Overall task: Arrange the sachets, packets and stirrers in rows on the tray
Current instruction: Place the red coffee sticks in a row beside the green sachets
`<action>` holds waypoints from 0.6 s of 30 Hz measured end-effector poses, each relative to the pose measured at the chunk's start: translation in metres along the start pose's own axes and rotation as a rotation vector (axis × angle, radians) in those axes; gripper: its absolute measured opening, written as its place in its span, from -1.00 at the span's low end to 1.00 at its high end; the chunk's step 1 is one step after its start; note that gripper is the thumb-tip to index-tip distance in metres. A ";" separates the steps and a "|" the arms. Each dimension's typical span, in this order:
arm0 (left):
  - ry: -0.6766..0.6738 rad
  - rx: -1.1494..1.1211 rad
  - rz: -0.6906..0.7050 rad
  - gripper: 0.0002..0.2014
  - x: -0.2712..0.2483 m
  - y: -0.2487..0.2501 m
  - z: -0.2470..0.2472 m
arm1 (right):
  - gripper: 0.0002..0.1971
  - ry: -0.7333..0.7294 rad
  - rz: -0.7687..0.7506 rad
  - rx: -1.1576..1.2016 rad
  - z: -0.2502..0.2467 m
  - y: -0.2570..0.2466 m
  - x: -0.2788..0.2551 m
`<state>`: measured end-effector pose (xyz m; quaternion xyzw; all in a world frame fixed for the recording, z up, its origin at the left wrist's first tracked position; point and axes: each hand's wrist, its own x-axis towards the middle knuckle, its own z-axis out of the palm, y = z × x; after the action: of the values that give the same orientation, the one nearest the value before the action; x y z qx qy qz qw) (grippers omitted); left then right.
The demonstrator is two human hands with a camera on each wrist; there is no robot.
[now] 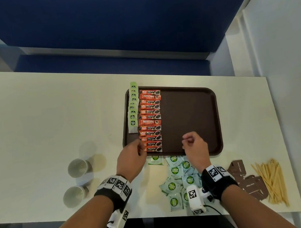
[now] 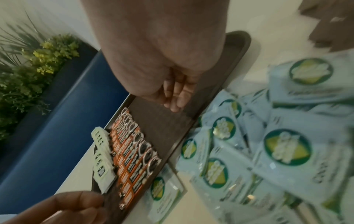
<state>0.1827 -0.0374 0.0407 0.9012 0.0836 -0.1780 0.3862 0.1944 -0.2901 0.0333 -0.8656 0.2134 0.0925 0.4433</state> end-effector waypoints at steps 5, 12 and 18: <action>-0.125 0.119 0.141 -0.84 -0.021 -0.003 0.017 | -0.87 -0.007 -0.090 -0.120 -0.033 0.023 -0.022; -0.154 0.424 0.302 -0.56 -0.044 -0.008 0.044 | -0.81 -0.057 -0.294 -0.433 -0.037 0.058 -0.063; -0.179 0.527 0.264 -0.41 -0.052 -0.009 0.062 | -0.80 0.021 -0.044 -0.317 -0.034 0.064 -0.077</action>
<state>0.1161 -0.0764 0.0154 0.9541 -0.1177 -0.2208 0.1648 0.0956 -0.3286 0.0337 -0.9302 0.1817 0.1061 0.3008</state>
